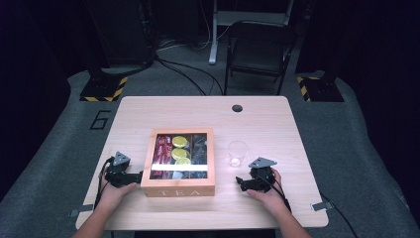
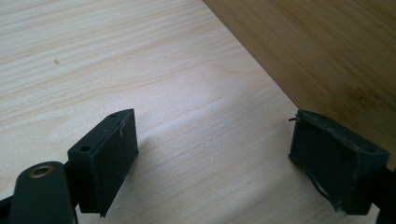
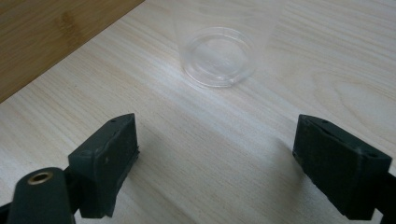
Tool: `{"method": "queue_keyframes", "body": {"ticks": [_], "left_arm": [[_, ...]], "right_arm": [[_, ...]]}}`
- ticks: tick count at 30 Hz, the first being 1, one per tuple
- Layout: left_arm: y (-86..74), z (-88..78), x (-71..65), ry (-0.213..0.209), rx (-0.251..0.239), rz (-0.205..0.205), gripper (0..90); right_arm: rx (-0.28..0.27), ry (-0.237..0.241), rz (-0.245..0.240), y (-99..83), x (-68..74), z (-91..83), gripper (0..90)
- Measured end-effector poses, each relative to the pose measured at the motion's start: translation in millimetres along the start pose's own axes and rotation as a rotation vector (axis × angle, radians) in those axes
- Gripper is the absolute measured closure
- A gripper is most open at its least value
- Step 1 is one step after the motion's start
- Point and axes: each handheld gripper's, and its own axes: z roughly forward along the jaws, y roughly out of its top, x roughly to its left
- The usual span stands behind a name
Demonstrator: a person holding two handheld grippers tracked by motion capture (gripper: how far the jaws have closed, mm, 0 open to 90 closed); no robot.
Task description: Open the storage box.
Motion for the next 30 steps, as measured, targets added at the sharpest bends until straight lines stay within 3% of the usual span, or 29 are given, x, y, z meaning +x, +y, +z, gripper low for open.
{"method": "queue_keyframes", "body": {"ticks": [21,26,30], "left_arm": [[0.4,0.3,0.2,-0.001,-0.002,-0.005,15.4],[0.5,0.3,0.2,0.0,-0.004,-0.008,16.0],[2.6,-2.0,0.7,0.001,0.024,-0.013,21.0]], "right_arm": [[-0.008,-0.004,0.009,-0.4,0.9,-0.4,15.1],[-0.013,-0.005,0.01,-0.4,0.3,-0.7,17.8],[0.003,0.001,0.003,0.8,-0.3,-3.3,26.5]]}}
